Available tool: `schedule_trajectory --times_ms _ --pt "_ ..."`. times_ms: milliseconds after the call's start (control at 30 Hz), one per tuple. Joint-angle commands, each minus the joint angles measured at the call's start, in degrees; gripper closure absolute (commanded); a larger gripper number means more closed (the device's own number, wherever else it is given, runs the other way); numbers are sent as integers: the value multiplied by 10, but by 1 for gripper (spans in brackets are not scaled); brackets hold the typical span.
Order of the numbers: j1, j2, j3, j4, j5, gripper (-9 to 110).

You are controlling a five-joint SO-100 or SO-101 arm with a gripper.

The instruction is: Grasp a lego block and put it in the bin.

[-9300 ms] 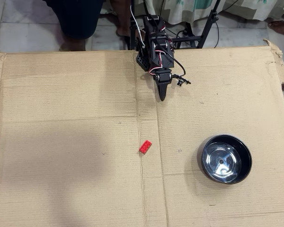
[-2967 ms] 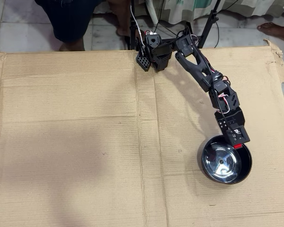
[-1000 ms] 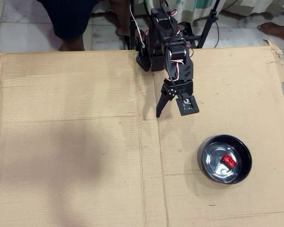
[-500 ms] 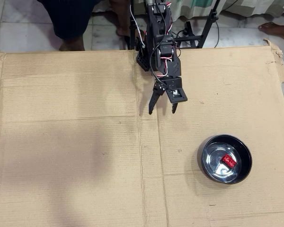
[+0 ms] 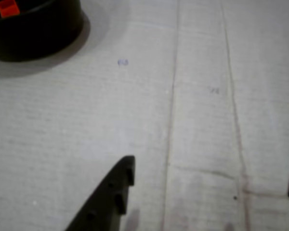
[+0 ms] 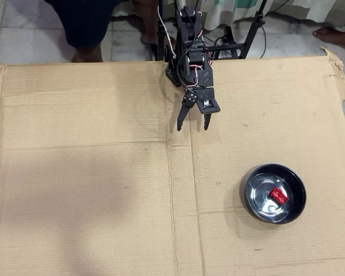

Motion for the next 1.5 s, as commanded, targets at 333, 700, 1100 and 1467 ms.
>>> schedule_trajectory --times_ms 333,700,1100,1467 --pt "5 113 13 71 -112 73" --pt "14 143 13 82 -516 101" --pt "15 148 13 191 -664 101" --pt "15 149 11 243 -715 101"
